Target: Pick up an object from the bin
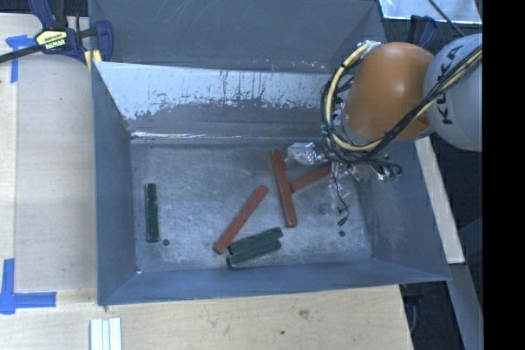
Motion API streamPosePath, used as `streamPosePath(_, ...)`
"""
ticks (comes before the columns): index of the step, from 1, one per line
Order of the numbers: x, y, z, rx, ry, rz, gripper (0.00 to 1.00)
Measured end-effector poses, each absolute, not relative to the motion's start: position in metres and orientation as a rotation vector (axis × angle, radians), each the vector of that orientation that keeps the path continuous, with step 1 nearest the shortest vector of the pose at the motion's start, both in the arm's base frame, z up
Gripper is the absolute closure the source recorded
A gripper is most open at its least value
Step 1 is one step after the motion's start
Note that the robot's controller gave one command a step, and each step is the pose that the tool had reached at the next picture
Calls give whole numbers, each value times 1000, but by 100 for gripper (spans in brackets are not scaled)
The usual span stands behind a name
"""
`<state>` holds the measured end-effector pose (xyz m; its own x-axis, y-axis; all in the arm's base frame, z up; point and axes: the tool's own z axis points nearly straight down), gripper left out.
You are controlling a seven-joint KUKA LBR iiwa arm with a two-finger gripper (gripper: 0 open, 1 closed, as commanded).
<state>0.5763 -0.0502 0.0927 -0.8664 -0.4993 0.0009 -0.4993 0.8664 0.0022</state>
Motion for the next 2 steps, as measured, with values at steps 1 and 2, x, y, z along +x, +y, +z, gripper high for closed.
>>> streamPosePath(1,621,-90,101,692,-3073,4,0)
streamPosePath(2,606,-25,71,1054,-2964,1,0)
